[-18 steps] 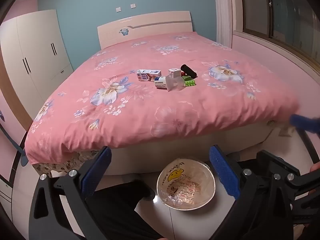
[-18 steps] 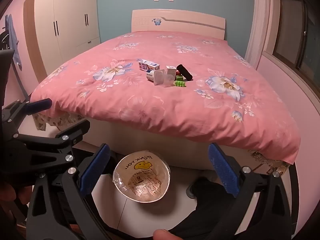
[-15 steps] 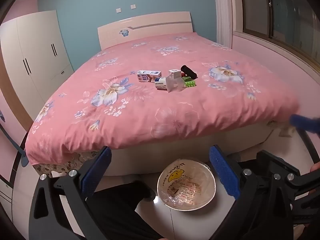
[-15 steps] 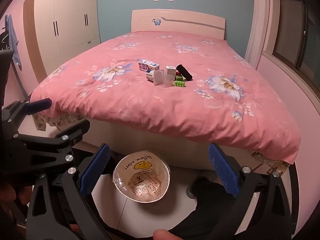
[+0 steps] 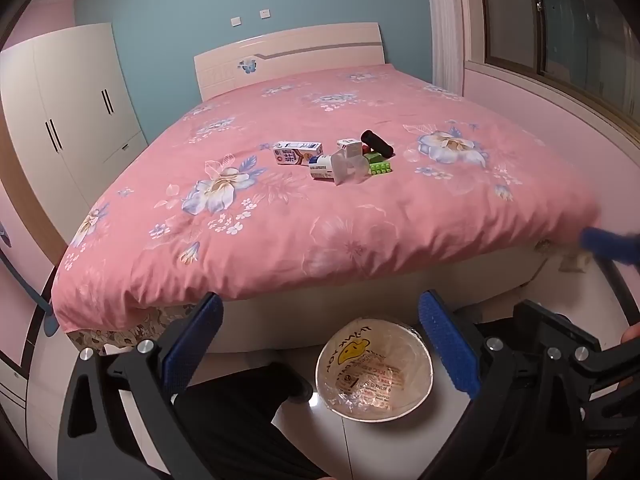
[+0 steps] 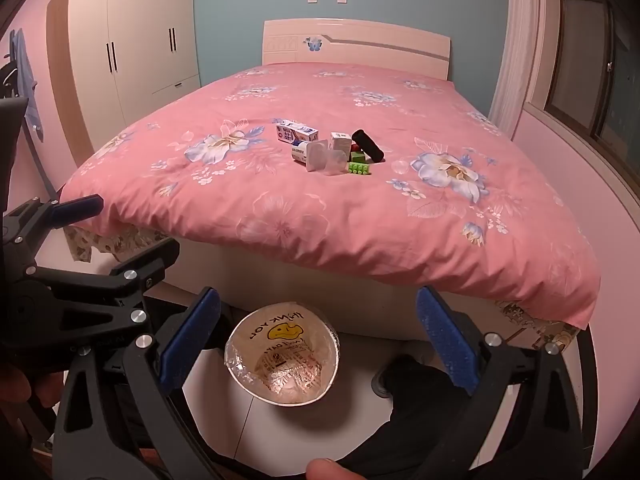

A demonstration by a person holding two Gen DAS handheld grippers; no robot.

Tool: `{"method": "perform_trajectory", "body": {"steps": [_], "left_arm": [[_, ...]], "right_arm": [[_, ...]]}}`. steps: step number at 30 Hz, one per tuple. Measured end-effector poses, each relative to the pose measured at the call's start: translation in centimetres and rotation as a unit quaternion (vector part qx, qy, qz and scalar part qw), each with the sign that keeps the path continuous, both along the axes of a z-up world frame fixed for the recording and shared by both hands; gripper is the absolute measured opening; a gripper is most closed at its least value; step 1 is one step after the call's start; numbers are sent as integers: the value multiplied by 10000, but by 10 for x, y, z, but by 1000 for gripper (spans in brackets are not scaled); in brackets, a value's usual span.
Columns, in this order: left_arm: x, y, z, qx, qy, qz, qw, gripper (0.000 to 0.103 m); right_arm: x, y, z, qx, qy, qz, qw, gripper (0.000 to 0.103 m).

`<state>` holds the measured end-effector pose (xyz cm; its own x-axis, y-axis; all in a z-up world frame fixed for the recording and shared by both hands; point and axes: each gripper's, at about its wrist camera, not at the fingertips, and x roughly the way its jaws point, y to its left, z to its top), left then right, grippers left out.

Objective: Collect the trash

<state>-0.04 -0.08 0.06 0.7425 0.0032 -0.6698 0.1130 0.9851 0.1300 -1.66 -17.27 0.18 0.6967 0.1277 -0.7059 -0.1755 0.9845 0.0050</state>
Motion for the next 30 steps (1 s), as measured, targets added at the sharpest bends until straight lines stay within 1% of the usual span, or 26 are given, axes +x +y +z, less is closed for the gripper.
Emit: {"method": "perform_trajectory", "body": {"steps": [30], "left_arm": [[4, 0, -1, 27, 10, 3, 10000, 100]], "right_arm": [[1, 1, -2, 4, 10, 0, 10000, 96]]}}
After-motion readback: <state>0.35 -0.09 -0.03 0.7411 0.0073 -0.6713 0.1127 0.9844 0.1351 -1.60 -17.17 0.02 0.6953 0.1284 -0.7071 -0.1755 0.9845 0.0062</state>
